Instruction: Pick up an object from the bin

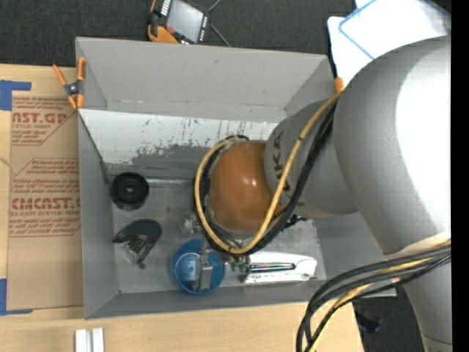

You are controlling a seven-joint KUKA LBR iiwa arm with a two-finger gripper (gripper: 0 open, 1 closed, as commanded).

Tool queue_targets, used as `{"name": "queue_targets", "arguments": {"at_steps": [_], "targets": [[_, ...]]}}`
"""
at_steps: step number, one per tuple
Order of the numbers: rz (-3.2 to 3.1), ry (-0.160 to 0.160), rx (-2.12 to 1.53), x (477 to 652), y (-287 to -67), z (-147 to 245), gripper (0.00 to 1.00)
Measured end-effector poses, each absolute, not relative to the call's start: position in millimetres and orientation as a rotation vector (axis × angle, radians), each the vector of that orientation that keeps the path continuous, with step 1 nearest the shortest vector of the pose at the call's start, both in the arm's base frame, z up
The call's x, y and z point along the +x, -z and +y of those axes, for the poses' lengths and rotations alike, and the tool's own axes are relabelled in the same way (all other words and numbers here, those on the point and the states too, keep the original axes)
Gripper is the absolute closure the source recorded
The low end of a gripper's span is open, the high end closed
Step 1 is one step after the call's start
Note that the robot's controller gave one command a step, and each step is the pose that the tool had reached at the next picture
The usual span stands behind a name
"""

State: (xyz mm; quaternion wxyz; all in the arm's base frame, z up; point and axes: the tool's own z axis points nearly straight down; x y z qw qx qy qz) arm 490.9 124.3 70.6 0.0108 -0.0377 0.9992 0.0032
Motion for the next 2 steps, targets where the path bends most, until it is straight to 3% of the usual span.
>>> {"name": "queue_targets", "arguments": {"at_steps": [1, 2], "targets": [[3.112, -0.009, 0.393, 486.1, -71.2, 126.3, 1.0], [3.112, -0.009, 0.393, 486.0, -71.3, 126.3, 1.0]]}}
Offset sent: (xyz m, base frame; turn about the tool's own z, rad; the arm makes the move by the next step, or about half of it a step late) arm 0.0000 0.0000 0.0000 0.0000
